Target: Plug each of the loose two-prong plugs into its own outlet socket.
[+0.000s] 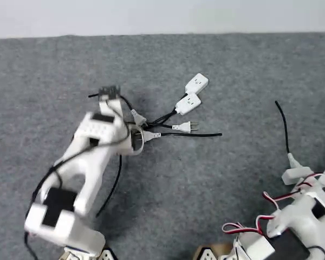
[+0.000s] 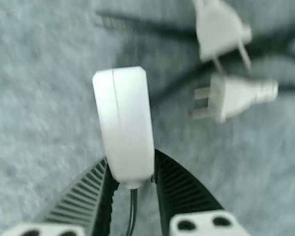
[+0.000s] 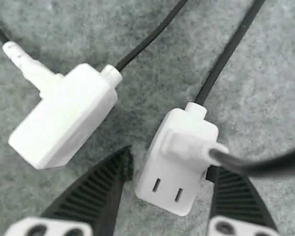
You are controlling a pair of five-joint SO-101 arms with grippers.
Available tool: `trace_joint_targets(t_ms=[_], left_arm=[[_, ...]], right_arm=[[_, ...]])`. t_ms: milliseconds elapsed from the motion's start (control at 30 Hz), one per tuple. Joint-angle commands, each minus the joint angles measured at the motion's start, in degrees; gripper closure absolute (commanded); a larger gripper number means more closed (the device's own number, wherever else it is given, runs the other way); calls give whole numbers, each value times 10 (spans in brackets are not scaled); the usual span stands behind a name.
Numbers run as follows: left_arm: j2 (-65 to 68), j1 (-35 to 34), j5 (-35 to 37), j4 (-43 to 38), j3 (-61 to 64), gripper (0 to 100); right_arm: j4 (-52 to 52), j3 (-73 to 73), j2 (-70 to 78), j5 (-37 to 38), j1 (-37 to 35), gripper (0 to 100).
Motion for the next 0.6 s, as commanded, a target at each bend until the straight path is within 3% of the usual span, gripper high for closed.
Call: trace_joint_targets(t_ms=[0,100,333,567], left_arm=[[-138,17,-46,-60,129,984],[-164,20,-59,-63,153,960],[-169,18,-62,-45,158,746],[-171,-8,-88,-28,147,773]], right_arm=[[-5,-28,-1,6,6,772],[-5,-28,-1,6,6,772],[-4,-28,-1,6,3,772],[-4,-28,-1,6,2,772]])
